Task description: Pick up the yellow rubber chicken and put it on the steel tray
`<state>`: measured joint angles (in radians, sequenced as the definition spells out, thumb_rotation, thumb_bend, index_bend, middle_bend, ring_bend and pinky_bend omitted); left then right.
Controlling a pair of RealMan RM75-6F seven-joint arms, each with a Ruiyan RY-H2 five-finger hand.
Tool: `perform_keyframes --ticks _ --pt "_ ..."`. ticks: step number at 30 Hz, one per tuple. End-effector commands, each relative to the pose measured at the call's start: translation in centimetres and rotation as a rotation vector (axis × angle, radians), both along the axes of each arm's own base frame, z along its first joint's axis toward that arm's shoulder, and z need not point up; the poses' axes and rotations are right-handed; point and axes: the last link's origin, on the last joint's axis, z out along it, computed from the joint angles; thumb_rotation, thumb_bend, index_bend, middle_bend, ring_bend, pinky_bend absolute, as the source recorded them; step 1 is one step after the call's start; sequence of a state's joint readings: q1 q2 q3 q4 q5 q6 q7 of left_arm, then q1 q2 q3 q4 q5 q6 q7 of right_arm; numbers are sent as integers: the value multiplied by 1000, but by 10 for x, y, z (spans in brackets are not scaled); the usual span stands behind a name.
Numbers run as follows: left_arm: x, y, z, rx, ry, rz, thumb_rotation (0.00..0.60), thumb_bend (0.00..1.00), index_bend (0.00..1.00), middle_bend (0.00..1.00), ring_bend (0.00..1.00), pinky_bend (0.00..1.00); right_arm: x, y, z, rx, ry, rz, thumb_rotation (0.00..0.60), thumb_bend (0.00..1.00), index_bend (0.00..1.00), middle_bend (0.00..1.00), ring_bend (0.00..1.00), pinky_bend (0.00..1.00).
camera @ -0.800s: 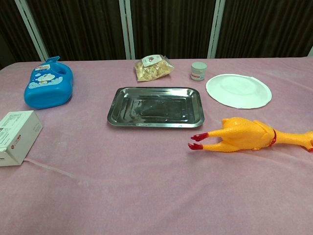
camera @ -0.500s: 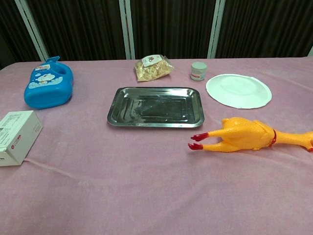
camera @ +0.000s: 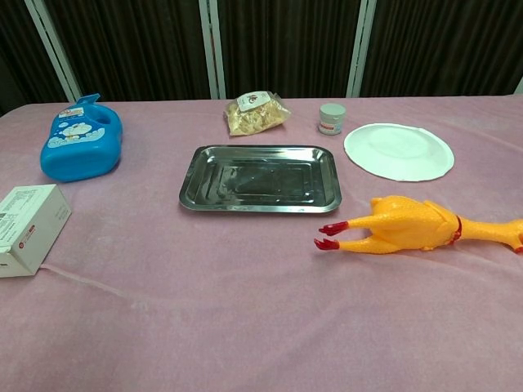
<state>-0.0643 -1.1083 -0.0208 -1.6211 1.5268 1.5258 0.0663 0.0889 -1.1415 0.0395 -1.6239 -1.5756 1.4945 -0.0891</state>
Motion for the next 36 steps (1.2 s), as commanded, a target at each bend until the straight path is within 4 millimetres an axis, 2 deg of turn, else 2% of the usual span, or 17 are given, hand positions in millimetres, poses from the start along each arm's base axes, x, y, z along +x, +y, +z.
perform_keyframes --ticks 1,11,22,29,36 --pt "0 -1 0 -1 -1 0 600 0 0 0 0 0 2 -2 0 3 2 9 600 327 0 136 42 90" --pt "-1 -5 2 -1 -4 -1 600 0 0 0 0 0 14 -17 -9 54 -7 54 600 327 0 137 80 113" --pt "2 -2 5 -4 -1 -19 600 0 0 0 0 0 35 -64 -44 234 6 92 600 327 18 138 125 180" --pt "2 1 7 -7 -1 -22 600 0 0 0 0 0 34 -87 -75 354 10 44 600 327 93 175 156 227" --pt "0 1 6 -13 -2 -13 600 0 0 0 0 0 23 -105 -92 387 6 -12 600 327 123 196 172 241"
